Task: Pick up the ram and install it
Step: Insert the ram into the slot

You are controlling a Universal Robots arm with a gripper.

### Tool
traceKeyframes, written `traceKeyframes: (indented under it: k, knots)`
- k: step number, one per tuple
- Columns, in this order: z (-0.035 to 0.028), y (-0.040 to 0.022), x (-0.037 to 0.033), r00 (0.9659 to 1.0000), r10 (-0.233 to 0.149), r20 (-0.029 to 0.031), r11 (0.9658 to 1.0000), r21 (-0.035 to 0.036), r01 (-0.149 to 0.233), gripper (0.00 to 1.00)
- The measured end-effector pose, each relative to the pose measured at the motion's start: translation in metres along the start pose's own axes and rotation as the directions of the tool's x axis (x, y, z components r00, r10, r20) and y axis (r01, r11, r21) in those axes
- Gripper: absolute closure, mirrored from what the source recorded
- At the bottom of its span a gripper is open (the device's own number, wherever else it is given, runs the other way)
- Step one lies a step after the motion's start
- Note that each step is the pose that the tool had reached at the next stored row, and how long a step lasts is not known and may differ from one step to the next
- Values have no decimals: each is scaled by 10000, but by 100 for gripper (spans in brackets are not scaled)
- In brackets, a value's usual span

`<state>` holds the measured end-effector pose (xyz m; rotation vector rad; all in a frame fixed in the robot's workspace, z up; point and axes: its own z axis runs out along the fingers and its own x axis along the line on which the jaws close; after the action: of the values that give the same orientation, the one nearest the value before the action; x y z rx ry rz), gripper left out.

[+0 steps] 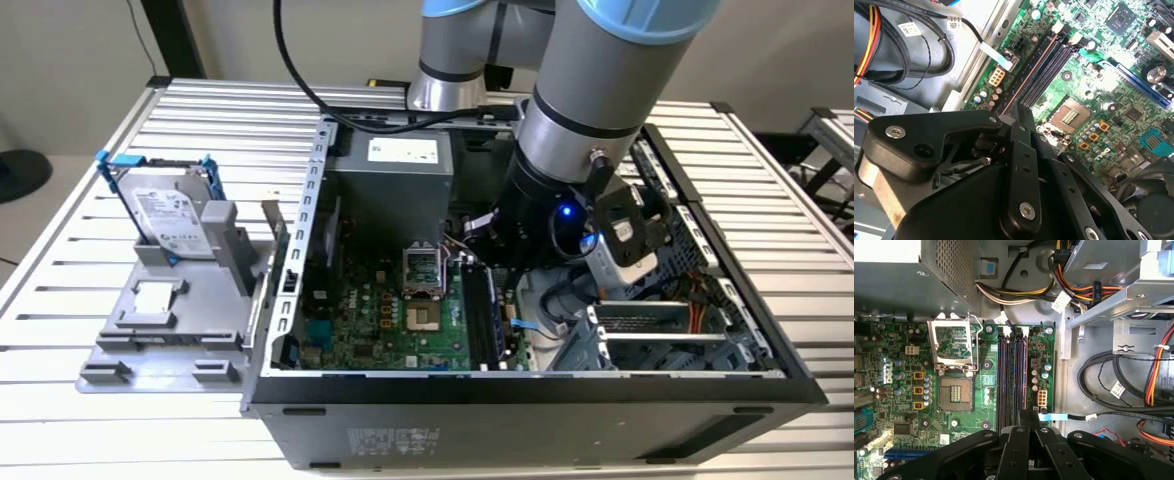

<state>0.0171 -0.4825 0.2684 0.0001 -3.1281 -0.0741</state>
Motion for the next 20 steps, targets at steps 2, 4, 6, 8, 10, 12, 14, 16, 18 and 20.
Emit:
traceKeyframes:
  k: [2, 4, 6, 8, 10, 12, 14, 16, 18, 20]
  knots:
    - [0, 0, 0, 10000, 0, 0, 10000, 0, 0, 100]
    - [0, 0, 0, 10000, 0, 0, 10000, -1, 0, 100]
    - [0, 0, 0, 10000, -12, -1, 10000, -1, 12, 100]
    - [0, 0, 0, 9998, -210, -10, 9998, 2, 210, 100]
    - [-1, -1, 0, 9985, -544, -18, 9985, 8, 544, 100]
    - [0, 0, 0, 9959, -903, -31, 9959, 10, 903, 100]
    - [0, 0, 0, 9920, -1260, -48, 9920, 13, 1260, 100]
    - [0, 0, 0, 9867, -1621, -60, 9868, 15, 1622, 100]
    - [0, 0, 0, 9805, -1962, -60, 9806, 19, 1962, 100]
    - [0, 0, 0, 9737, -2276, -66, 9737, 22, 2277, 100]
